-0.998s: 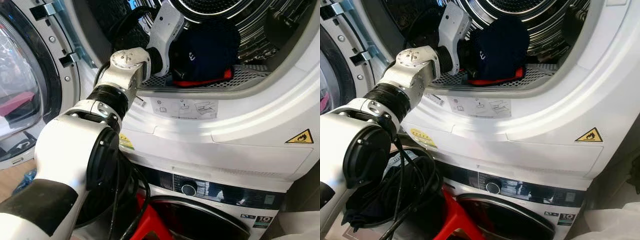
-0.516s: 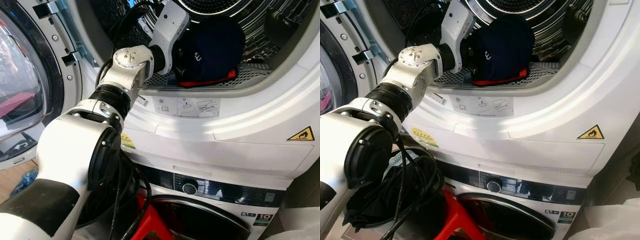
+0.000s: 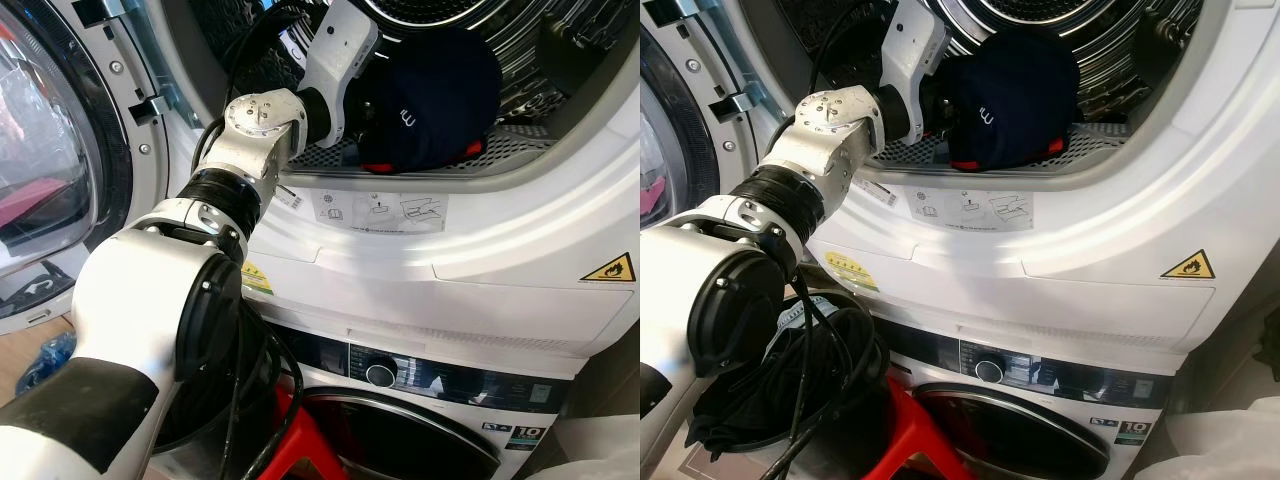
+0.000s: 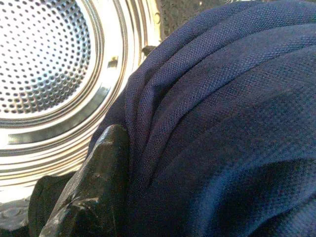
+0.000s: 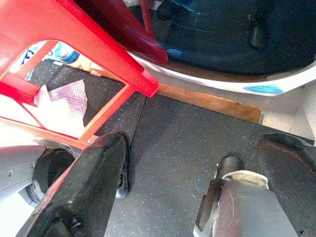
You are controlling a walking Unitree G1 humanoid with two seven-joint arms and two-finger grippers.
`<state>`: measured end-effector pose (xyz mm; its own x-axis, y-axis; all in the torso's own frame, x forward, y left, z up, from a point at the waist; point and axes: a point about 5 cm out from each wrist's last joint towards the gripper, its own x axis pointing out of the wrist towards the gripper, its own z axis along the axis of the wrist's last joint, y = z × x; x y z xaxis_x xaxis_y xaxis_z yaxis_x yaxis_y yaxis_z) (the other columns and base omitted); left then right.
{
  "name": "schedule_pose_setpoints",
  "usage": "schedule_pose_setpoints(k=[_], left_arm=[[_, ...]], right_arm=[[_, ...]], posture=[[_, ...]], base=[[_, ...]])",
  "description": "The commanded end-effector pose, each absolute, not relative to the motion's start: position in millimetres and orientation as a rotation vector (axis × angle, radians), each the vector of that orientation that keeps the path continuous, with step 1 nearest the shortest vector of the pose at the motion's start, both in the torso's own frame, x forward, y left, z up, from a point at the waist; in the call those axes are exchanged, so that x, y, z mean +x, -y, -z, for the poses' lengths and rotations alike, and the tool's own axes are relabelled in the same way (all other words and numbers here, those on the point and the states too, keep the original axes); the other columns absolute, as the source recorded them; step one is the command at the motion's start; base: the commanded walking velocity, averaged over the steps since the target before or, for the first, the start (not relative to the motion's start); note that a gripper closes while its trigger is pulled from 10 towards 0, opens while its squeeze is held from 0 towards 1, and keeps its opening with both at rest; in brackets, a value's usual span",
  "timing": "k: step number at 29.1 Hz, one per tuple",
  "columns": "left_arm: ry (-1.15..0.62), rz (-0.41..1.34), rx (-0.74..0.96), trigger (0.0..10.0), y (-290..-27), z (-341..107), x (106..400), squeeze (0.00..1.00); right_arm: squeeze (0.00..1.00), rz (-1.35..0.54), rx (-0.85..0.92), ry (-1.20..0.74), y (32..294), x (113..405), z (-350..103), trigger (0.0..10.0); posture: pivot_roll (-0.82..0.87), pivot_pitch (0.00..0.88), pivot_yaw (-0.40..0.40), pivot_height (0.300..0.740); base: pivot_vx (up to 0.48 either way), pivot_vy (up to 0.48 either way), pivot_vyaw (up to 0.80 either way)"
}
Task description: Clothes washing
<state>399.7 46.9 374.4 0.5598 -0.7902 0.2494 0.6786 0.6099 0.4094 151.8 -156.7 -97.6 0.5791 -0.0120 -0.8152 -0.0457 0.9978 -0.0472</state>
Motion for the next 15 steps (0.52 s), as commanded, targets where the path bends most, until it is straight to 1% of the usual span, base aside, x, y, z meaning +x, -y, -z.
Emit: schedule_pose_setpoints(k=[1,2,4,6,8,11,13,15], left_arm=[[0.507,0.897,0.305,10.0,-50,-392,395,1.00],[0.533,0.933,0.301,10.0,-47,-396,391,1.00],[0.541,0.948,0.300,10.0,-46,-397,390,1.00],[0.580,1.062,0.309,10.0,-38,-403,382,1.00],[0.585,1.074,0.319,10.0,-36,-403,381,1.00],[0.643,1.150,0.360,10.0,-28,-408,373,1.00],[0.651,1.095,0.378,10.0,-28,-410,375,1.00],[0.657,0.987,0.371,10.0,-31,-415,378,1.00]], right_arm=[[0.00,-0.045,-0.059,-0.977,149,148,100,10.0],[0.00,-0.048,-0.061,-0.978,149,148,100,10.0],[0.00,-0.049,-0.061,-0.979,149,148,100,10.0],[0.00,-0.054,-0.063,-0.979,148,148,100,10.0],[0.00,-0.054,-0.063,-0.978,148,149,100,10.0],[0.00,-0.057,-0.063,-0.973,147,151,99,10.0],[0.00,-0.059,-0.064,-0.973,147,152,99,10.0],[0.00,-0.060,-0.064,-0.973,147,152,98,10.0]], posture=[[-0.10,0.020,0.175,0.740],[-0.10,0.020,0.175,0.740],[-0.10,0.017,0.174,0.740],[-0.10,0.010,0.174,0.740],[-0.10,0.010,0.174,0.740],[-0.10,0.001,0.173,0.740],[-0.09,0.001,0.171,0.740],[-0.09,0.004,0.171,0.740]], base=[[0.000,0.000,0.00],[0.000,0.000,0.00],[0.000,0.000,0.00],[0.000,0.000,0.00],[0.000,0.000,0.00],[0.000,0.000,0.00],[0.000,0.000,0.00],[0.000,0.000,0.00]])
